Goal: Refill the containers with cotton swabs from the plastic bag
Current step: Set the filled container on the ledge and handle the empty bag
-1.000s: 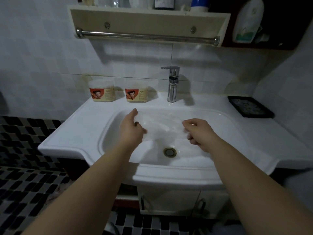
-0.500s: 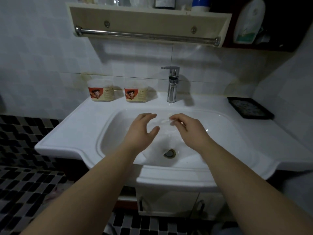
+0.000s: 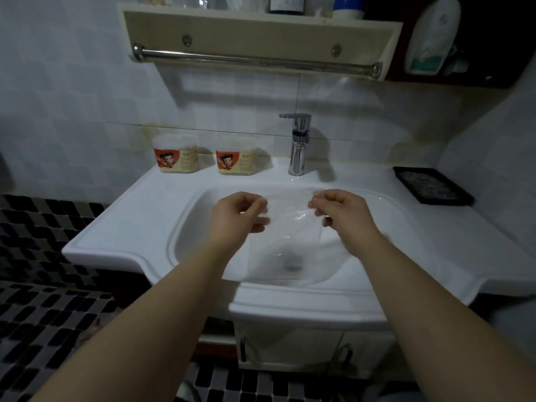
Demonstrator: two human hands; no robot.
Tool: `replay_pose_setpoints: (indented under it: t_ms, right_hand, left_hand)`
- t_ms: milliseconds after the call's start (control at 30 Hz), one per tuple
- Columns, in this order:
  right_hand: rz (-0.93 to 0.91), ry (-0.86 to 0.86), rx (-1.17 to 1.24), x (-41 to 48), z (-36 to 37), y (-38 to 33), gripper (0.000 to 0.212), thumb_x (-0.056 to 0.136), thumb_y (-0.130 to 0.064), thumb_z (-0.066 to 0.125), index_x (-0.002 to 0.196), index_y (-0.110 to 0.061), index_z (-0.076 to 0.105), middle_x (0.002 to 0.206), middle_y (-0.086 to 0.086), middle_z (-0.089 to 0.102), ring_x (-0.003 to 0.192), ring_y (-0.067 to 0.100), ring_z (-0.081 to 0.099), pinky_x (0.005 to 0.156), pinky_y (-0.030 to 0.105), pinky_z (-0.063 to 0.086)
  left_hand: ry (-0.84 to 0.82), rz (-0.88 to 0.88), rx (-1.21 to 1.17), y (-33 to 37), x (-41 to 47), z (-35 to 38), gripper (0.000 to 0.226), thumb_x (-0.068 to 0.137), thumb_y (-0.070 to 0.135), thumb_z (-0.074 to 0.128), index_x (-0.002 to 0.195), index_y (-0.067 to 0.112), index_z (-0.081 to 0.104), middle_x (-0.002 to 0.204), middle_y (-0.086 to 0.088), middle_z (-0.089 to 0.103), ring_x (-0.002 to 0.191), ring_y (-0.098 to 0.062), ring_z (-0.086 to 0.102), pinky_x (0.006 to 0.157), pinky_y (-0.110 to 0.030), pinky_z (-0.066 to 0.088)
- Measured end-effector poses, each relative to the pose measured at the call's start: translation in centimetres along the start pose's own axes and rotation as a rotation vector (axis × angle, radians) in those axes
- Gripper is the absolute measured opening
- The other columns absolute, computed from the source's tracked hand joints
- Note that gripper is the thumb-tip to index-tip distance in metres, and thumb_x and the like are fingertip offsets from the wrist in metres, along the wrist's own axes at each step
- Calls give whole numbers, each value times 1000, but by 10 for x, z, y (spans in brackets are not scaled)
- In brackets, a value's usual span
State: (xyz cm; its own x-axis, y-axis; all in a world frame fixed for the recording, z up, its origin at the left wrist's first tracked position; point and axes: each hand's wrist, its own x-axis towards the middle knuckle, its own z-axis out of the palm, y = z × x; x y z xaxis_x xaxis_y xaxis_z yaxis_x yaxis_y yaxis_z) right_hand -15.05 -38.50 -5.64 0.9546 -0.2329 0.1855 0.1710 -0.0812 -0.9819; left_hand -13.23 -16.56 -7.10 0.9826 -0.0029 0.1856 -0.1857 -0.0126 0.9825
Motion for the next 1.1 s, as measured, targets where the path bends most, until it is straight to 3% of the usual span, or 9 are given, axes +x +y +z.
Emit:
replay_pose_setpoints:
  t_ms: [133,267,367,500,600,767,900,1000,1100]
  right_hand:
    - [17,34,19,4,1,2,19,104,-20,57,97,-22,74,85,1,78,70,12,66,64,26,49]
    - [-65,92,-128,6,0,11,23,108,-16,45,105,-18,67,76,3,66,51,10,55,56,29,47]
    - [-173,107,-351,5,-1,18,21,107,-20,47,108,-24,67,68,-8,57,53,3,47,59,26,41]
    - [-157,87,-378,3,2,15,13,103,-38,57,94,-31,63,62,-9,52,52,7,42,59,27,38]
    - [-100,82,-284,1,2,8,22,100,-46,58,89,-28,63,53,-6,48,48,12,44,58,27,37]
    - [-49,98,-85,-3,1,-3,13,101,-24,61,89,-21,63,73,3,63,57,20,69,45,25,39]
    - [39,149,174,1,-2,-8,15,99,-14,65,85,-15,59,68,0,62,65,17,66,53,28,45]
    - [109,138,309,2,-4,-9,15,102,-18,62,91,-16,53,75,6,63,61,20,64,53,30,48]
    - [114,109,297,2,0,-8,9,106,-17,54,99,-18,49,84,10,70,57,23,63,49,29,46]
  left_hand:
    - [-111,-134,-177,6,-2,1,13,99,14,66,99,3,73,93,-13,76,85,-31,77,69,-35,61]
    - [-184,-183,-215,4,-3,1,14,96,9,68,100,-3,74,100,-18,74,93,-23,73,73,-32,61]
    - [-132,-193,-258,4,0,-1,12,98,8,65,95,0,73,91,-15,74,89,-22,74,71,-26,59]
    - [-88,-194,-311,5,2,-3,9,98,8,65,102,3,71,88,-10,75,87,-19,74,69,-25,58]
    - [-39,-179,-263,7,0,-4,12,95,4,69,106,8,68,86,-7,76,79,-17,75,65,-25,57]
    - [-51,-61,-78,6,-3,-1,11,95,6,70,104,12,70,91,-7,70,74,-16,74,59,-23,55]
    - [-34,-8,12,1,-2,-2,11,96,8,69,102,17,70,97,-7,69,72,-15,74,59,-22,54]
    - [-54,-15,85,-2,-1,-3,17,100,15,63,115,21,68,104,-4,71,82,-13,76,68,-26,57]
    - [-219,-122,109,-3,-5,1,36,101,35,61,133,19,61,111,1,73,101,-13,72,89,-35,58]
